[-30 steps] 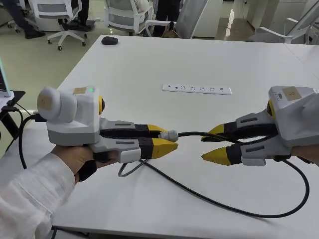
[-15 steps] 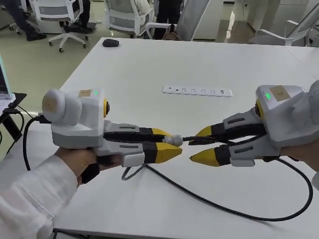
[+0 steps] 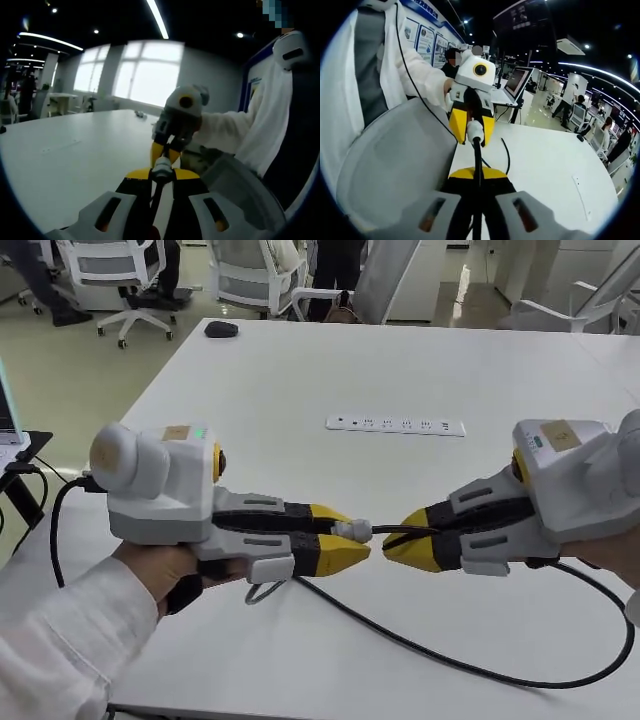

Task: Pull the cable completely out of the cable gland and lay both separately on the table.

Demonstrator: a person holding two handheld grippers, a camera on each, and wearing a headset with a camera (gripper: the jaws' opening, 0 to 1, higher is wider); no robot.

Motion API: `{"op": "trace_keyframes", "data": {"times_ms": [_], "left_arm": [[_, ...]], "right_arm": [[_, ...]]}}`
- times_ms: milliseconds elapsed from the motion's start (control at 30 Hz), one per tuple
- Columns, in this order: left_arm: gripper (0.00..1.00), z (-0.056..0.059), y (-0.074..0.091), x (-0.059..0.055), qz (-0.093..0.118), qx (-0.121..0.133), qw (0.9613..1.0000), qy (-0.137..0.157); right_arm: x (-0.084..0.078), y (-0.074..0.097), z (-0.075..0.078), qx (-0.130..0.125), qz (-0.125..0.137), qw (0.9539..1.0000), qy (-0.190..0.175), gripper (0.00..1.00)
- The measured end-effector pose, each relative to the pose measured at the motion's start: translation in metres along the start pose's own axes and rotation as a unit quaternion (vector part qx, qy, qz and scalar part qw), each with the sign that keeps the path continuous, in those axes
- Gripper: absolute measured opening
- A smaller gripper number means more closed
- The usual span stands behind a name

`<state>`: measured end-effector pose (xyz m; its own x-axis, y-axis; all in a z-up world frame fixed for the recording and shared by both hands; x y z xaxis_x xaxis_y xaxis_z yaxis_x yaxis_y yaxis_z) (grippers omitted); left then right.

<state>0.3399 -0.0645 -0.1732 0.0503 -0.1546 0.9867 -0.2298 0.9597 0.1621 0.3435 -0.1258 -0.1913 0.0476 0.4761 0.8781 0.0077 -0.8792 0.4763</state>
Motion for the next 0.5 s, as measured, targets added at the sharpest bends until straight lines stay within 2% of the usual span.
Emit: {"op": "trace_keyframes", "data": {"times_ms": [500], "left_arm": [[0.16,-0.003,0.004,-0.001,0.004,0.008,1.0000,0.005]], "right_arm": [[-0.010,0.006,0.006,-0.013,-0.008,0.9999,-0.005,0.00]]}}
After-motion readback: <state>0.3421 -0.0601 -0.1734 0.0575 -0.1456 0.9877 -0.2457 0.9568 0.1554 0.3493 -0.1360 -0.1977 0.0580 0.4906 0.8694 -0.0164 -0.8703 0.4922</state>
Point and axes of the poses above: the centre of the closed fingertips' face, and the gripper's own axes: y roughly backward along the fingers, z roughly to its right, x roughly out of its top, the point moved 3 cm from there along y, roughly backward along the fingers, and after that the axes turned 13 degrees about -y, right-handed, at the moved point
